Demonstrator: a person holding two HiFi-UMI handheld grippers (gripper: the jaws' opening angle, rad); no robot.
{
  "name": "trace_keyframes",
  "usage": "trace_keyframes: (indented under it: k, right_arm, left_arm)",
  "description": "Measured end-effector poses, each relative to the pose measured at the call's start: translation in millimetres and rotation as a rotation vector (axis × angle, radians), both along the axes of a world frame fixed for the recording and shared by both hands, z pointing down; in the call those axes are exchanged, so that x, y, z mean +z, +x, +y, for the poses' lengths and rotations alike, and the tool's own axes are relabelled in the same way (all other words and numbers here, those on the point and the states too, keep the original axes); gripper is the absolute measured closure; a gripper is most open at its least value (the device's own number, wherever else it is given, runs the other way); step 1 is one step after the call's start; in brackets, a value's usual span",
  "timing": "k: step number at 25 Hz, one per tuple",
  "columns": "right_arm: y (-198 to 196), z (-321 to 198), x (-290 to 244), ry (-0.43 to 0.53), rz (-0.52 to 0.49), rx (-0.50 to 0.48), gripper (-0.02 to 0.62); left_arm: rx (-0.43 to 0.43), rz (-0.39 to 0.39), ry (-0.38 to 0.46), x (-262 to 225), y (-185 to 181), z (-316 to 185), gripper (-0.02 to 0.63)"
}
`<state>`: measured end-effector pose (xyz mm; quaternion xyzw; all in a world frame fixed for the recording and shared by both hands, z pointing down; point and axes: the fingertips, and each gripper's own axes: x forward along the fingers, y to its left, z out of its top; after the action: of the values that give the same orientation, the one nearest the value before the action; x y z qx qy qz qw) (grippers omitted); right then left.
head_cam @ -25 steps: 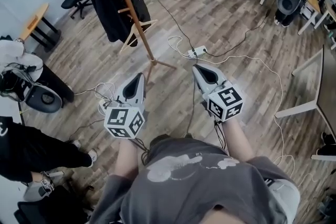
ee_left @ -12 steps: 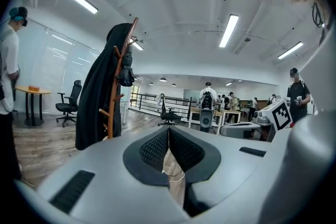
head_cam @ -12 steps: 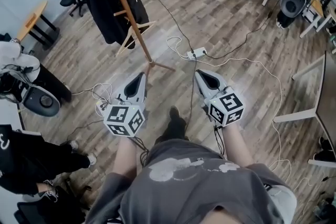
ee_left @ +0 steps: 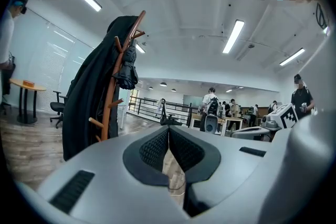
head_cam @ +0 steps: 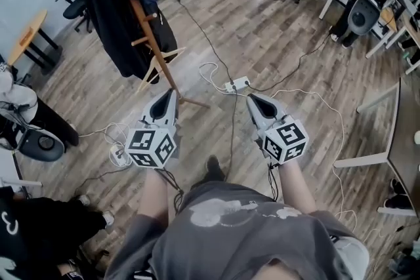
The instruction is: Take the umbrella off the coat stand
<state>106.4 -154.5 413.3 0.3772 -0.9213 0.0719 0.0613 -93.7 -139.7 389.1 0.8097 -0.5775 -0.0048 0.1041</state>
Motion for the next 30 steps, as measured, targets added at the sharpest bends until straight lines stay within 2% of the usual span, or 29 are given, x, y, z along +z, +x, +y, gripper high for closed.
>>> trace_keyframes:
  k: [11, 18, 21, 24, 27, 30]
  right_arm:
    - [-58.0, -100.8, -15.6, 0.032, 0.016, -0.047, 0.597]
    - [-83.1, -154.3, -11.2, 0.038, 0.017, -0.016, 0.597]
    - [-93.1, -171.5, -16.4, 0.042, -0.001, -0.025, 0.597]
    - [-104.4, -193.8, -14.8, 0.044, -0.007, -0.070, 0.597]
    - [-95.2, -211.8, 3.8, 0.033, 0.019, -0.091, 0.597]
    - [-100.9, -234.4, 12.3, 0.027, 0.006, -0.171, 0.597]
  left_arm:
    - [0.003, 0.009, 0.026, -16.0, -49.6, -100.2, 0.600]
    - [0.031, 0.045, 0.060, -25.6, -69.0, -153.3, 0.600]
    - [0.012, 0.048, 0.076, -31.5, -77.7, -168.1, 0.600]
    - [-0.037, 0.019, 0.101, -38.6, -88.7, -178.7, 0.600]
    - [-0.073, 0.015, 0.106, -34.7, -80.8, -185.9, 0.598]
    - [-0.109, 0.006, 0.115, -41.7, -72.1, -196.1, 0.592]
